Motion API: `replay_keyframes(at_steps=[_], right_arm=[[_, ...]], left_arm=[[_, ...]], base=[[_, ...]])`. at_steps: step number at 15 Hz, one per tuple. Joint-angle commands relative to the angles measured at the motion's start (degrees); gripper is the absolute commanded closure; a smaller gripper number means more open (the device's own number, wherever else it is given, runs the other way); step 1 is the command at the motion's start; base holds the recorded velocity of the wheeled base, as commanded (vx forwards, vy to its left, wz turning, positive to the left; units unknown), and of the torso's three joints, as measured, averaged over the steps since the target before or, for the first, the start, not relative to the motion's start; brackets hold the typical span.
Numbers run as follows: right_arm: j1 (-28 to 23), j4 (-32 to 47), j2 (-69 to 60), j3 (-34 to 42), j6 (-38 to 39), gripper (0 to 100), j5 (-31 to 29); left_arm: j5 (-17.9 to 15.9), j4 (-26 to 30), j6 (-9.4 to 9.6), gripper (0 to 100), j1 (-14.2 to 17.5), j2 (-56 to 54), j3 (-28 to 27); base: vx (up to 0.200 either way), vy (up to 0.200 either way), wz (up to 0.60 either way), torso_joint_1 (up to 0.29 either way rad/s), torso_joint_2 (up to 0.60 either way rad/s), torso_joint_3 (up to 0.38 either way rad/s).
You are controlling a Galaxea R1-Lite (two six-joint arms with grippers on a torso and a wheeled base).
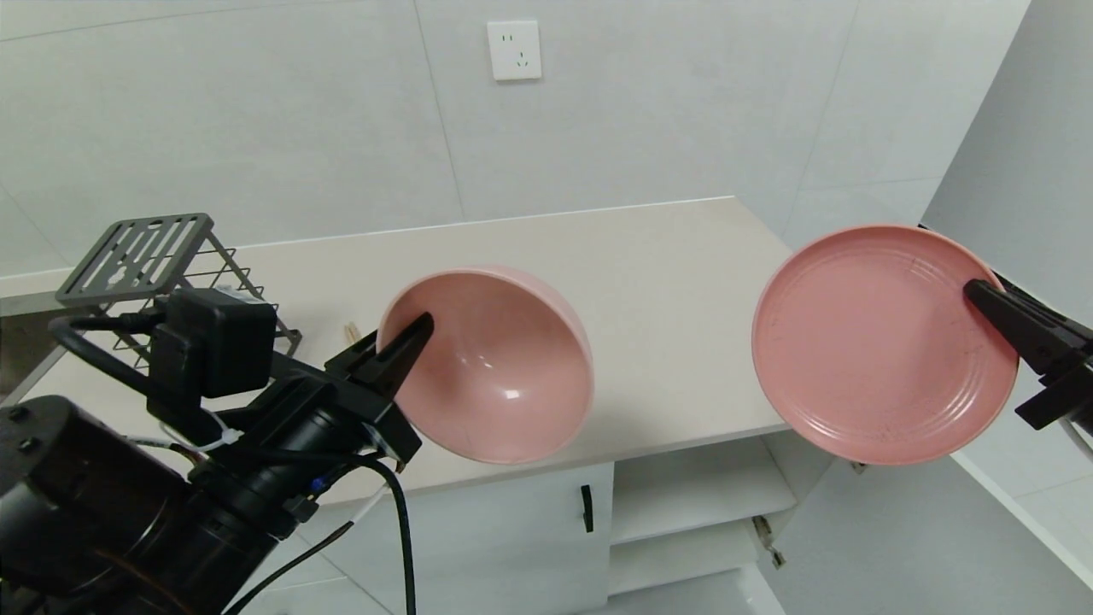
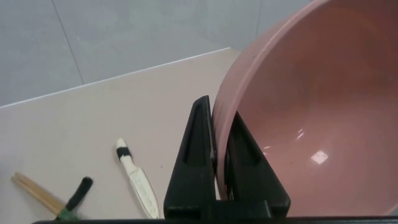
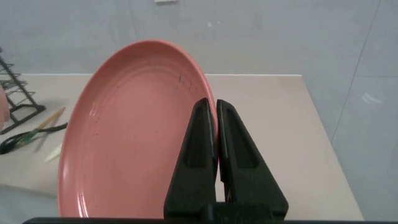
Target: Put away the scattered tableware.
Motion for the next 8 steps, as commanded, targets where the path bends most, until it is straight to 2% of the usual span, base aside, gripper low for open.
replay_keyframes(at_steps=[1, 5, 8], right_arm=[[0.0, 0.0, -0.1, 0.0, 0.0, 100, 0.0], [0.0, 0.0, -0.4, -0.2, 0.0, 100, 0.0], [0.0, 0.0, -1.0, -0.4, 0.0, 100, 0.0]], left_arm=[[-0.1, 0.1, -0.03, 100, 0.0, -0.2, 0.1], [0.0, 0.1, 0.05, 100, 0.0, 0.2, 0.2], [-0.1, 0.1, 0.23, 100, 0.0, 0.0, 0.3]], base=[[0.000, 0.000, 0.00, 0.000, 0.00, 0.000], [0.000, 0.000, 0.00, 0.000, 0.00, 0.000], [0.000, -0.200, 0.00, 0.001, 0.00, 0.009]])
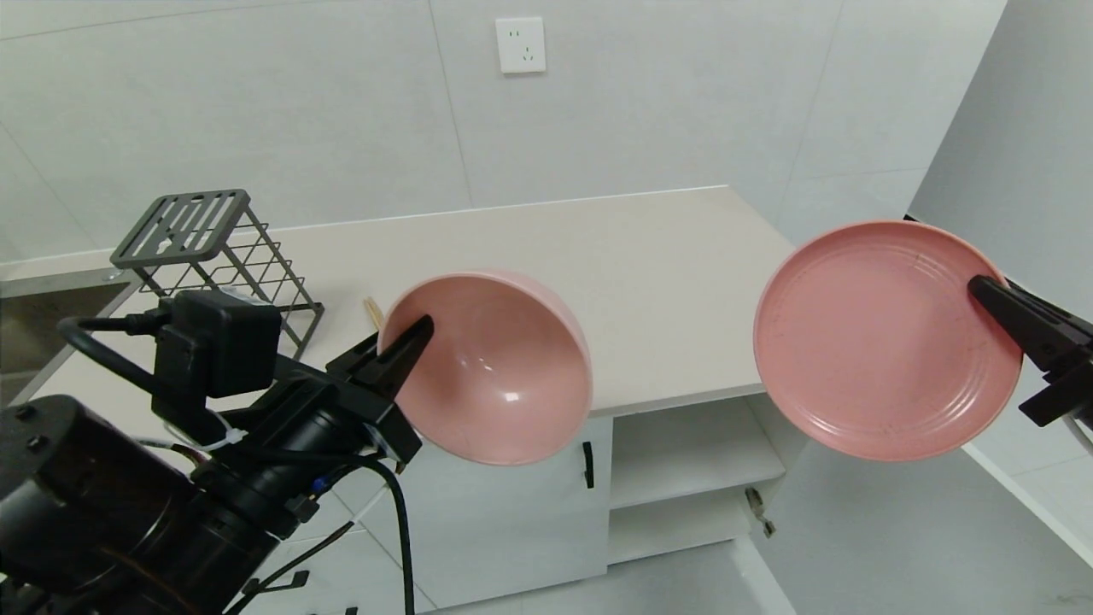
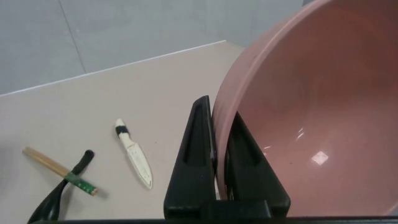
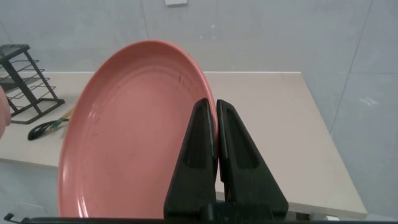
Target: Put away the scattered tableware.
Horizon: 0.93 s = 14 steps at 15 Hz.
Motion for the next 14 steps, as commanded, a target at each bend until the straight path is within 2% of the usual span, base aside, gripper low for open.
replay_keyframes(at_steps=[1, 3, 14], right_arm=[[0.0, -0.1, -0.7, -0.1, 0.0, 100, 0.0], [0.0, -0.1, -1.2, -0.2, 0.0, 100, 0.0], [0.1, -0.1, -1.1, -0.4, 0.0, 100, 0.0]], left_arm=[[0.0, -0.1, 0.03, 100, 0.0, 0.0, 0.1], [0.1, -0.1, -0.06, 100, 0.0, -0.1, 0.1], [0.0, -0.1, -0.14, 100, 0.0, 0.4, 0.6]], base=[[0.000, -0.200, 0.00, 0.017, 0.00, -0.002], [0.000, -0.200, 0.00, 0.000, 0.00, 0.005], [0.000, 0.000, 0.00, 0.000, 0.00, 0.000]])
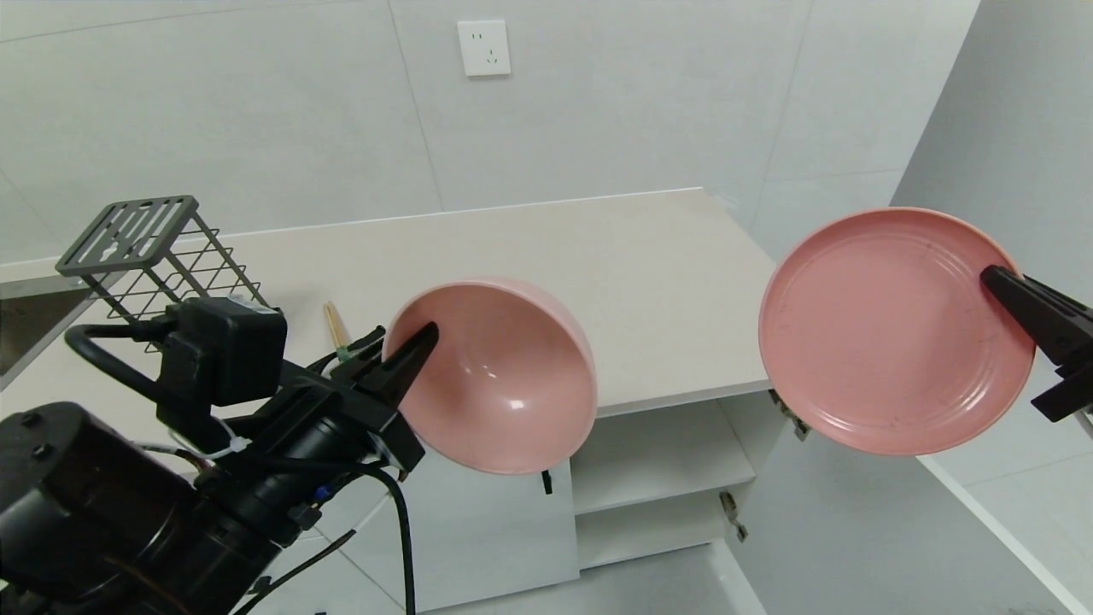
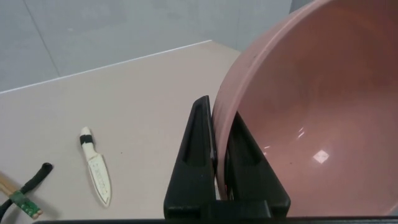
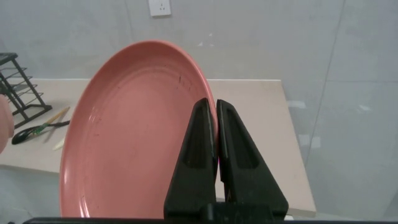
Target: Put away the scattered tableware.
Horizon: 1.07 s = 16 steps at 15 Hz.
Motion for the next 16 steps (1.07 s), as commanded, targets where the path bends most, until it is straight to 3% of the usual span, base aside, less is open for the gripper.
replay_keyframes(at_steps=[1, 4, 9, 16], right_arm=[[0.0, -0.1, 0.0, 0.0, -0.1, 100, 0.0], [0.0, -0.1, 0.4, 0.3, 0.0, 100, 0.0], [0.0, -0.1, 1.0, 0.5, -0.4, 100, 0.0], [0.0, -0.1, 1.4, 0.6, -1.1, 100, 0.0]], left_arm=[[0.0, -0.1, 0.01, 100, 0.0, 0.1, 0.2], [-0.1, -0.1, 0.01, 100, -0.1, 0.2, 1.4], [-0.1, -0.1, -0.07, 100, -5.6, 2.3, 5.4], [0.0, -0.1, -0.16, 100, -7.3, 2.4, 7.0]], base=[[0.000, 0.000, 0.00, 0.000, 0.00, 0.000], [0.000, 0.000, 0.00, 0.000, 0.00, 0.000], [0.000, 0.000, 0.00, 0.000, 0.00, 0.000], [0.000, 0.000, 0.00, -0.155, 0.31, 0.154]])
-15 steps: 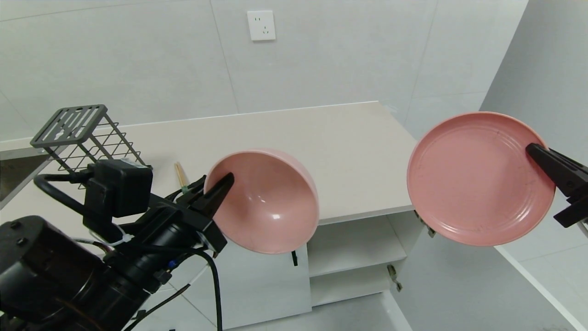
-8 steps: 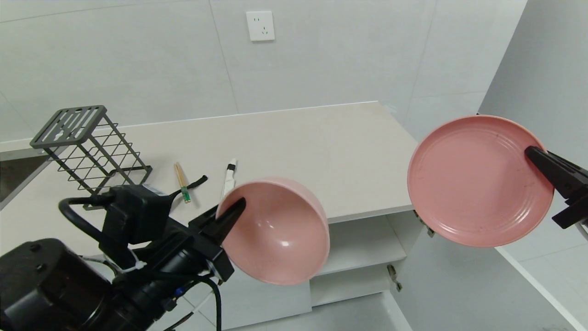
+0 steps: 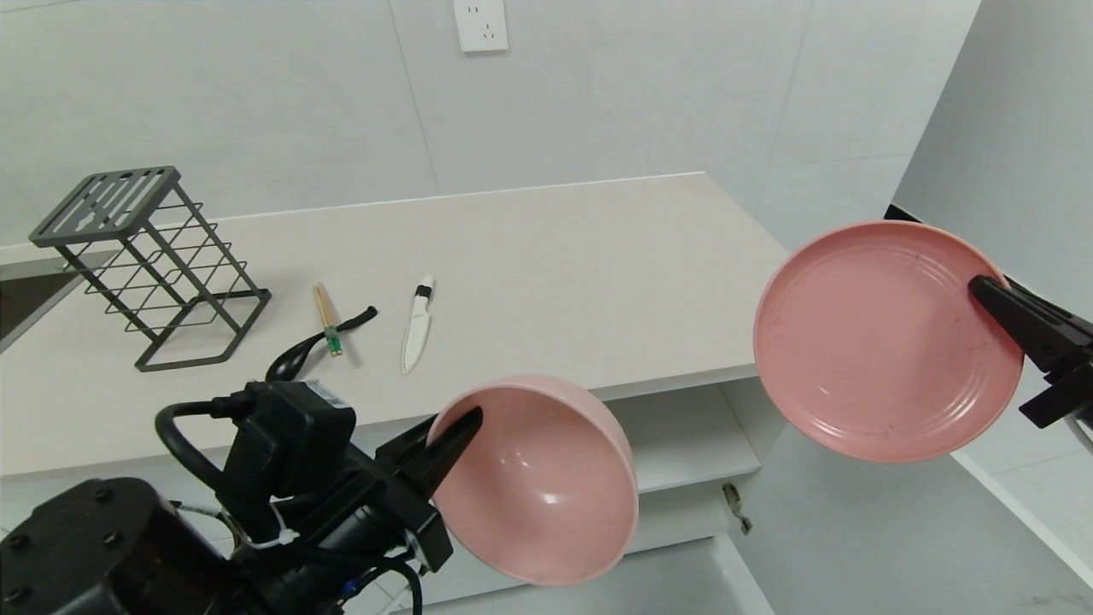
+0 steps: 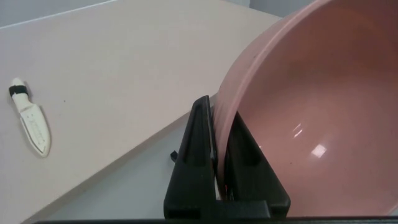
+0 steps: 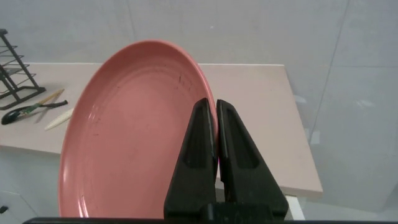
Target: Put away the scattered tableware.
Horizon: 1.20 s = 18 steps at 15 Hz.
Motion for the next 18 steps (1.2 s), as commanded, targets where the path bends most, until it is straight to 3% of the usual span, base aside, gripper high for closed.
replay_keyframes(at_steps=[1, 18], right_arm=[[0.0, -0.1, 0.3, 0.3, -0.1, 100, 0.0], [0.4, -0.1, 4.9, 3.7, -5.1, 100, 0.0]], left_arm=[[0.0, 0.0, 0.03, 100, 0.0, 0.0, 0.4], [0.0, 0.0, 0.03, 100, 0.0, -0.4, 4.8]], base=[[0.000, 0.000, 0.00, -0.129, 0.24, 0.124], [0.000, 0.000, 0.00, -0.116, 0.23, 0.113]])
